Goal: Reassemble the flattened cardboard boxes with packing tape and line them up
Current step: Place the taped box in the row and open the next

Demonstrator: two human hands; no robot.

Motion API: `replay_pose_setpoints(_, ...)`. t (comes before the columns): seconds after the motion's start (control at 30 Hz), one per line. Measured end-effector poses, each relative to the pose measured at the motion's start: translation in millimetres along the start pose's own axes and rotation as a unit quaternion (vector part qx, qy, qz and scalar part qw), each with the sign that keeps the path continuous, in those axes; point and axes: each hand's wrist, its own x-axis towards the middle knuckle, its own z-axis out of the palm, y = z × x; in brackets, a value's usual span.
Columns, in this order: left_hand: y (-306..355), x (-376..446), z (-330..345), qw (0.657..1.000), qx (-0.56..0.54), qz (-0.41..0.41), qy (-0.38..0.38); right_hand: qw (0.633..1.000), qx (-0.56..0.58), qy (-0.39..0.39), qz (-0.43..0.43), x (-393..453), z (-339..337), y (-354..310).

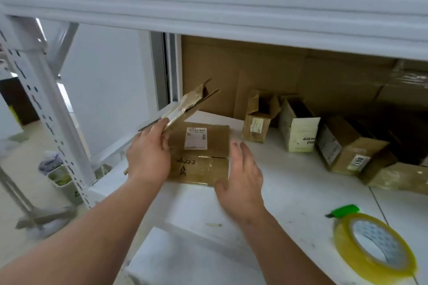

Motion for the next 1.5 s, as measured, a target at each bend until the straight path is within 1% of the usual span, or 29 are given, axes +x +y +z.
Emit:
replay_pose_setpoints(0.1,5.0,-5.8,-10.0,0.996,-0.09,0.021,0.007,0.997,0.065,0.019,0.046,-6.9,-0.1,-2.5)
replay_pose_setpoints(0.2,20.0,-16.0,-21.3,0.978,-0.209,-0.004,-0.014,0.988,0.118,0.052,0.09,-10.9,-6.4,1.6)
replay_pose_setpoints(0.27,27.6,-20.9,-28.8,0.949,-0.307,-0.058,-0.047,0.976,0.159,0.08,0.124,-13.0,-16.6,8.3)
replay_pose_setpoints(0.33,29.7,-24.0,-33.1,0.901,-0.404,-0.122,-0.097,0.958,0.21,0.104,0.164,-14.7,-30.5,17.0)
replay_pose_setpoints(0.37,29.9,-26.7,-33.8,0.881,-0.434,-0.145,-0.122,0.948,0.234,0.116,0.183,-15.8,-37.7,22.4)
replay_pose_setpoints(0.43,31.4,-34.9,-31.0,0.86,-0.455,-0.167,-0.161,0.924,0.289,0.144,0.207,-18.9,-51.9,34.3)
replay_pose_setpoints(0.5,35.1,-46.3,-24.2,0.851,-0.458,-0.183,-0.183,0.892,0.36,0.159,0.221,-23.7,-65.5,45.4)
replay_pose_setpoints(0.57,41.8,-57.3,-16.5,0.842,-0.462,-0.197,-0.2,0.861,0.427,0.142,0.236,-29.9,-78.5,53.4)
replay_pose_setpoints(0.63,49.1,-67.1,-7.9,0.841,-0.459,-0.2,-0.206,0.849,0.46,0.117,0.23,-38.2,-91.7,60.4)
replay_pose_setpoints(0.77,65.6,-82.4,8.9,0.876,-0.416,-0.177,-0.17,0.87,0.447,0.106,0.18,-58.6,-114.5,75.0)
replay_pose_setpoints(0.83,73.9,-87.8,14.8,0.882,-0.41,-0.171,-0.158,0.882,0.431,0.101,0.161,-68.0,-122.2,81.9)
replay_pose_setpoints(0.93,90.3,-96.2,15.4,0.868,-0.436,-0.181,-0.153,0.896,0.411,0.076,0.149,-76.1,-128.9,91.7)
replay_pose_setpoints(1.03,101.3,-101.3,10.1,0.827,-0.508,-0.206,-0.128,0.912,0.386,0.057,0.126,-81.8,-132.9,98.2)
replay_pose_setpoints(1.07,104.5,-102.5,7.6,0.821,-0.521,-0.195,-0.125,0.917,0.379,0.05,0.118,-83.6,-134.7,99.1)
replay_pose_setpoints(1.1,105.8,-102.8,5.5,0.826,-0.519,-0.176,-0.132,0.919,0.375,0.044,0.111,-85.8,-136.5,99.8)
replay_pose_setpoints(1.17,111.4,-104.3,1.2,0.846,-0.491,-0.138,-0.156,0.922,0.369,0.042,0.106,-89.8,-140.0,100.2)
replay_pose_setpoints(1.2,114.8,-105.8,-0.1,0.85,-0.481,-0.139,-0.164,0.925,0.363,0.045,0.105,-91.5,-140.7,100.7)
replay_pose_setpoints(1.27,118.4,-107.8,-0.6,0.852,-0.472,-0.164,-0.157,0.936,0.333,0.053,0.098,-93.4,-140.7,100.1)
replay_pose_setpoints(1.37,120.2,-107.9,-1.0,0.851,-0.448,-0.232,-0.148,0.965,0.248,0.049,0.075,-91.6,-135.9,102.2)
replay_pose_setpoints(1.43,123.2,-108.5,-2.4,0.84,-0.457,-0.236,-0.173,0.968,0.232,0.041,0.081,-90.0,-134.2,100.6)
replay_pose_setpoints(1.5,129.9,-108.0,-6.7,0.836,-0.471,-0.212,-0.186,0.968,0.233,0.047,0.078,-90.9,-134.7,96.6)
